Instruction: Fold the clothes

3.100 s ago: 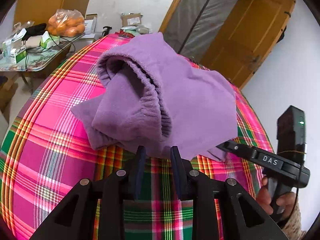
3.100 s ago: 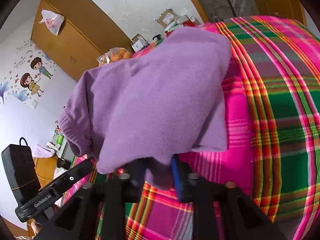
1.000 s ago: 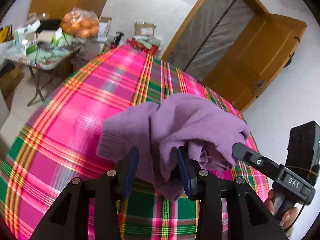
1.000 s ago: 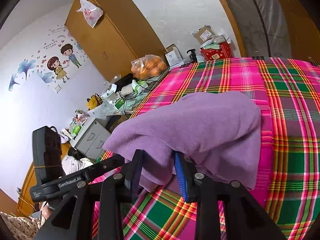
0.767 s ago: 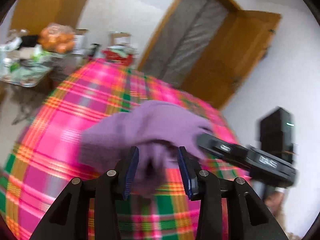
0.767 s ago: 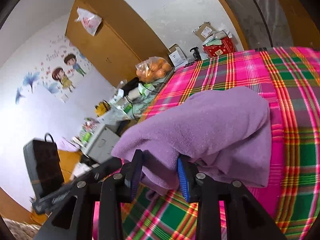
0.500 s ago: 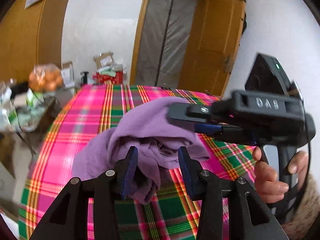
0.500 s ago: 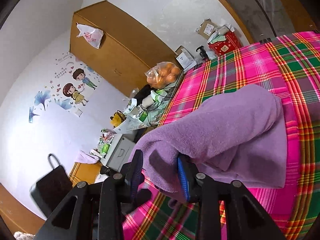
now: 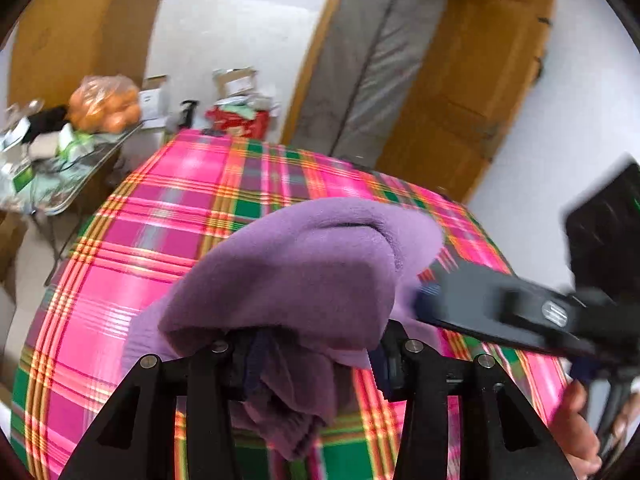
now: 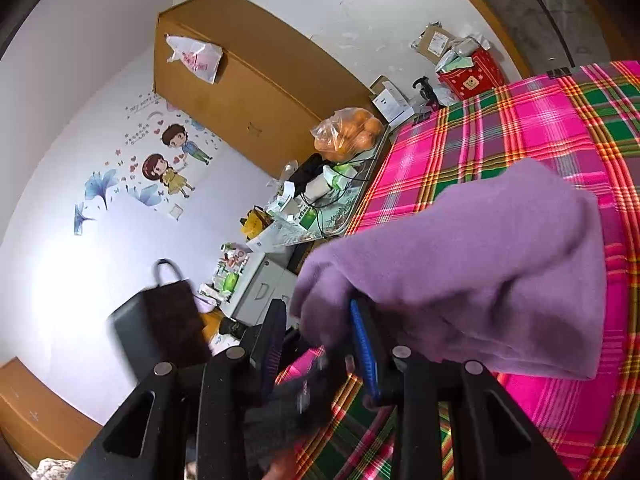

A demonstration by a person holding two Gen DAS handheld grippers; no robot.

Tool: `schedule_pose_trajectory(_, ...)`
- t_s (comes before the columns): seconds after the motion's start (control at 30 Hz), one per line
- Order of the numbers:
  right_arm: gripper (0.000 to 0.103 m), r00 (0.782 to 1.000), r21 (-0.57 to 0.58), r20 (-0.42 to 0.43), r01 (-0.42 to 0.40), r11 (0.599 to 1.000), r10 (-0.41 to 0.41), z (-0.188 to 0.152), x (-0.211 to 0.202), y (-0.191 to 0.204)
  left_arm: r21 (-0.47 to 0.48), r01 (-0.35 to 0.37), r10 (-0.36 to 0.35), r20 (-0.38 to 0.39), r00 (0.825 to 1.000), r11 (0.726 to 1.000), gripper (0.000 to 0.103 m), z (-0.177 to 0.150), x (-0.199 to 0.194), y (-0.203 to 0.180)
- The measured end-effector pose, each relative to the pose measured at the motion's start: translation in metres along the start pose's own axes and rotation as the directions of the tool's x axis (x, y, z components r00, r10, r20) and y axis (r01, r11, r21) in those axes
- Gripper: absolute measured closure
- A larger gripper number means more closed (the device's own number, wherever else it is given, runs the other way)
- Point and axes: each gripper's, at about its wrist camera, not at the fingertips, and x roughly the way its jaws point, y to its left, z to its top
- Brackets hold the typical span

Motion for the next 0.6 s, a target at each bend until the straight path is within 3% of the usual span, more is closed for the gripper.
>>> schedule_pose_trajectory(0.1,0.068,0.999,0.010,0.026,0.037,0.999,-0.038,-0.006,-0.017,-0.014,-0.045,-0.015,0.016,0.004,1.000,0.999,0.056,0.007,0.001,0.012)
schedule_pose_trajectory(0.2,0.067,0.983,0.050,0.047,0.174,0.983,-0.177,-0.010,-0.032,-0.042,-0.080,-0.011,0.013,0.021,1.000,0.997,0.056,0.006,-0.003,0.027)
schedule_pose_trajectory(0.33,0.065,0.919,0.147,0.047,0.381,0.913,-0.391,-0.017,-0.044,-0.084,-0.150,-0.043,0.043,-0.004,0.999,0.988,0.056,0.003,0.005,0.046)
schedule_pose_trajectory(0.43,0.057,0.877,0.162,0.042,0.467,0.869,-0.479,-0.018,-0.043,-0.098,-0.190,-0.057,0.052,-0.029,0.998,0.980,0.057,-0.001,0.009,0.056)
schedule_pose_trajectory(0.47,0.055,0.872,0.162,0.033,0.478,0.863,-0.489,-0.018,-0.039,-0.100,-0.190,-0.059,0.054,-0.033,0.998,0.980,0.057,-0.001,0.009,0.057)
schedule_pose_trajectory(0.6,0.055,0.884,0.152,0.002,0.463,0.873,-0.468,-0.016,-0.022,-0.103,-0.189,-0.059,0.055,-0.027,0.998,0.980,0.056,-0.003,0.008,0.060)
